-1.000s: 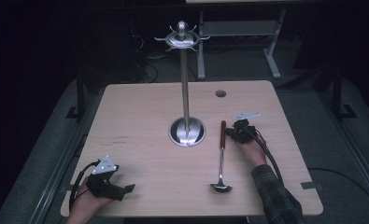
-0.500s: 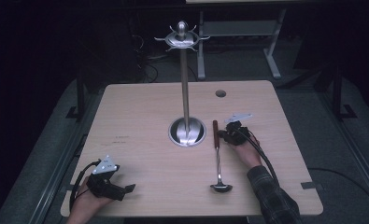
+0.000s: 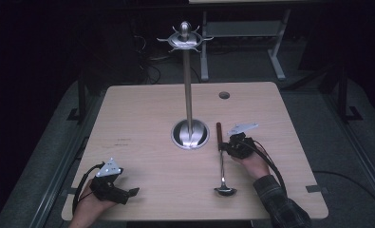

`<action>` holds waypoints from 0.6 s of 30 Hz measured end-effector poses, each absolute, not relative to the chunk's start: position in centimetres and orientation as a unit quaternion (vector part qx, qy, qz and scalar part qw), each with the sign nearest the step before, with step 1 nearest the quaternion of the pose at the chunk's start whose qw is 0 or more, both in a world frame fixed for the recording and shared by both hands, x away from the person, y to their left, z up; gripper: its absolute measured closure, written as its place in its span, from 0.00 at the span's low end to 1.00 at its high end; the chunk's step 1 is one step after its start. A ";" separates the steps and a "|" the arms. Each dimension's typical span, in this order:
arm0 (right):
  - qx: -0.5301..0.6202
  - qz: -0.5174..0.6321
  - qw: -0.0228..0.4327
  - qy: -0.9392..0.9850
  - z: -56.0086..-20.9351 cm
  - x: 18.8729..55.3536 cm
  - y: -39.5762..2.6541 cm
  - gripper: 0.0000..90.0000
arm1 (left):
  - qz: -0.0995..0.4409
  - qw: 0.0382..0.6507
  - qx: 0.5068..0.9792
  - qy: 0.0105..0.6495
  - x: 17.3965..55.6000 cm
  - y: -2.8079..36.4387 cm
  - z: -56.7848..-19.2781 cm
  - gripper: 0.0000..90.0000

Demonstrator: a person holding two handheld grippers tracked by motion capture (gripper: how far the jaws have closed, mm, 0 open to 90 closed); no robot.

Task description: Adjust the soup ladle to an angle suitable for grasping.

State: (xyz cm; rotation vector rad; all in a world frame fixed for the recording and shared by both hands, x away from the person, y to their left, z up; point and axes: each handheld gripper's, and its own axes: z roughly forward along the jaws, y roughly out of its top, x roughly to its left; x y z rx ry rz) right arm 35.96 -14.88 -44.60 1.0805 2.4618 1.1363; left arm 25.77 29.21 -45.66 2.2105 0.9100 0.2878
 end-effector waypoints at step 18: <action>0.340 0.374 0.057 0.861 -45.3 30.8 -15.1 1.00 | 0.110 0.360 0.858 0.350 25.8 28.9 -45.7 0.00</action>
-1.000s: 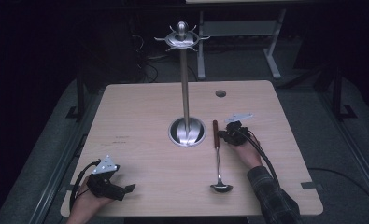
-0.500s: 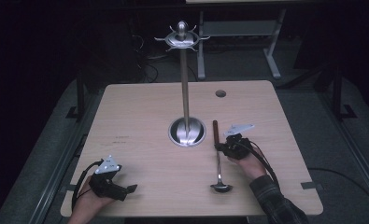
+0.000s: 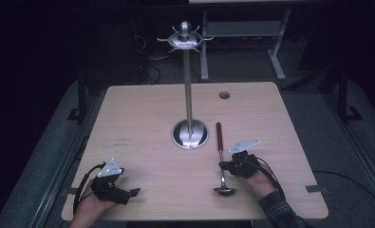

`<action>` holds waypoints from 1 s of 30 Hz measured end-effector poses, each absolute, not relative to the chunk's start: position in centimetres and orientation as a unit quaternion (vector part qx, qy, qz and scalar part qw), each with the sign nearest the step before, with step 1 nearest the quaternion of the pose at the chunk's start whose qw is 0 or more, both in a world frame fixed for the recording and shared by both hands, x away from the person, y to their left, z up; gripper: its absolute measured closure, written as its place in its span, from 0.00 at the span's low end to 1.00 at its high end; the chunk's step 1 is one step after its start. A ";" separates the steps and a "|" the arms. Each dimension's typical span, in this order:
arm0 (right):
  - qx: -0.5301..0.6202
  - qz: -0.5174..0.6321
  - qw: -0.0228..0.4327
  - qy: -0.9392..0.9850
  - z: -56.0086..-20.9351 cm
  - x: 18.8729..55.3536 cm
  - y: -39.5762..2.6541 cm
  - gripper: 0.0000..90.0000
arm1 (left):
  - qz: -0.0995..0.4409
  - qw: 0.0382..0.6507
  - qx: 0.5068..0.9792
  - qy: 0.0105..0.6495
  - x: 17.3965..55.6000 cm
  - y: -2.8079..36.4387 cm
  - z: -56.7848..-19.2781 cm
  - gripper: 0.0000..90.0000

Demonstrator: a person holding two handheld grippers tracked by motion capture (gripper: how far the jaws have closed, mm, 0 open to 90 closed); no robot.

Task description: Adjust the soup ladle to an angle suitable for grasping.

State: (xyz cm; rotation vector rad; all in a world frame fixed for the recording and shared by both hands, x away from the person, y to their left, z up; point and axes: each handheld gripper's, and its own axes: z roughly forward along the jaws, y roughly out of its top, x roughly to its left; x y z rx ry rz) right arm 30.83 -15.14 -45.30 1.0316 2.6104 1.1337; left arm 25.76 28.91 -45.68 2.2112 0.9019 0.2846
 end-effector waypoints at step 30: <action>0.327 0.367 0.043 0.870 -45.7 29.0 -15.4 1.00 | 0.106 0.359 0.861 0.343 26.2 28.5 -45.9 0.00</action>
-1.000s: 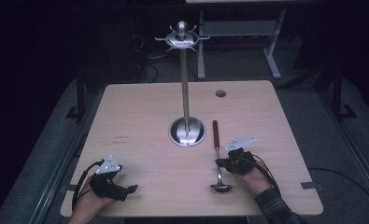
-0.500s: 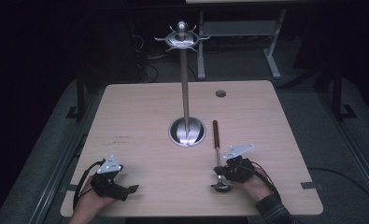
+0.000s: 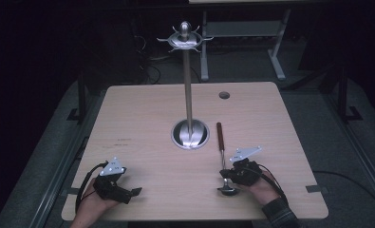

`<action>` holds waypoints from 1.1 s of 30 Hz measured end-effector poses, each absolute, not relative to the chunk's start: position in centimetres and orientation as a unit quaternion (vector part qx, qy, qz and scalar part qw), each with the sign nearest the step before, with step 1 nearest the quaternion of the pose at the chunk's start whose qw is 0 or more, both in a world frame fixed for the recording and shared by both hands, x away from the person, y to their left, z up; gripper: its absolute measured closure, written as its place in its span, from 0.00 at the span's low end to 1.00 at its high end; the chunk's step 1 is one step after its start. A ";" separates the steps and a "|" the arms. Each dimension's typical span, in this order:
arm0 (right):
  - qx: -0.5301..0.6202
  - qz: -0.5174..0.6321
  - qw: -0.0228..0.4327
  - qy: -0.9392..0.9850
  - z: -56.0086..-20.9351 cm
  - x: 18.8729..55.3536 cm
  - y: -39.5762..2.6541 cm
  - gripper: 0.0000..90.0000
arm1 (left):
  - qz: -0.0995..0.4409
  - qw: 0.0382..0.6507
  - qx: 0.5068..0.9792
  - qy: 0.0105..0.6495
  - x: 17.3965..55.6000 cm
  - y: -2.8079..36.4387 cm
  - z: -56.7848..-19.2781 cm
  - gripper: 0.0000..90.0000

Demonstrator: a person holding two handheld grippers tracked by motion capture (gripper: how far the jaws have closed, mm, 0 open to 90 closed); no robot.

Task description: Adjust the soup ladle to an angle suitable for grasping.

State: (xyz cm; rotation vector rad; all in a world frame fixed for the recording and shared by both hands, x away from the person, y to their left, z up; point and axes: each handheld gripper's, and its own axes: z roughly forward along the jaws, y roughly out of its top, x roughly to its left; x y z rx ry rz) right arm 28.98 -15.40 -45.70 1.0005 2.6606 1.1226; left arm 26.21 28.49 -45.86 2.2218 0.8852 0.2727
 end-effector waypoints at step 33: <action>0.323 0.357 0.035 0.876 -45.8 28.8 -15.9 1.00 | 0.103 0.358 0.862 0.344 26.3 28.2 -45.9 0.00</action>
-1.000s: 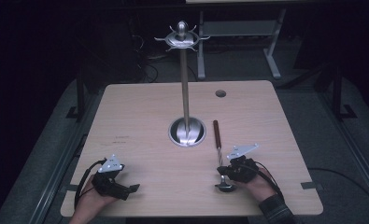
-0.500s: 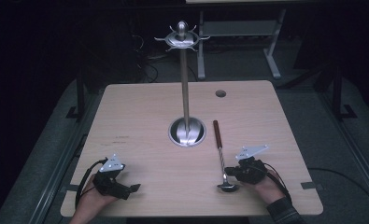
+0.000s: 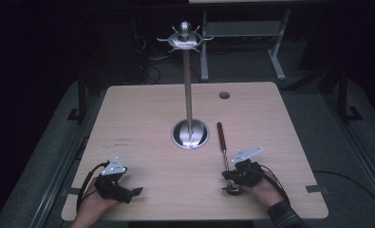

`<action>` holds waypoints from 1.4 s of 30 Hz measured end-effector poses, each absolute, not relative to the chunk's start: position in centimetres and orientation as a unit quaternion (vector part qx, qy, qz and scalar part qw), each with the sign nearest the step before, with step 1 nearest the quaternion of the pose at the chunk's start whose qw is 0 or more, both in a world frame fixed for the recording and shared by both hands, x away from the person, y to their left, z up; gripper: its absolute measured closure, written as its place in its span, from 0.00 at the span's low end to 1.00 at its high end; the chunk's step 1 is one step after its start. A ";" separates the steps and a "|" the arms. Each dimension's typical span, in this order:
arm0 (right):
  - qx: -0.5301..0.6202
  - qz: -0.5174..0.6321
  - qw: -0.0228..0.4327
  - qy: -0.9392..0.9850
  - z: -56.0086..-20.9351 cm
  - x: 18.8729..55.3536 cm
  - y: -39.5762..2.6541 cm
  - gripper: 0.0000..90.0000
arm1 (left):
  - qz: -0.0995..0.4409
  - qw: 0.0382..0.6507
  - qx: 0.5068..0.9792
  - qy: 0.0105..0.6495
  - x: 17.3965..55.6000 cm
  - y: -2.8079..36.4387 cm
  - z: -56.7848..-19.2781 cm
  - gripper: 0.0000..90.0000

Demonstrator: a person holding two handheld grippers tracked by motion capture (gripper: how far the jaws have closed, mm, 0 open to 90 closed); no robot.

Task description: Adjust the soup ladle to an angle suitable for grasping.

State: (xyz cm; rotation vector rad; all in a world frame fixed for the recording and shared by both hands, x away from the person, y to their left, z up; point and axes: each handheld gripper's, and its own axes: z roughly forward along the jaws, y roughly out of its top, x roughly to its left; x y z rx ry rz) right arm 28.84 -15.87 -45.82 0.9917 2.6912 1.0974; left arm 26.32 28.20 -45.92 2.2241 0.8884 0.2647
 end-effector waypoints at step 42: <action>0.369 0.322 0.026 0.871 -45.2 28.8 -22.1 1.00 | 0.102 0.351 0.866 0.341 26.4 28.2 -46.0 0.00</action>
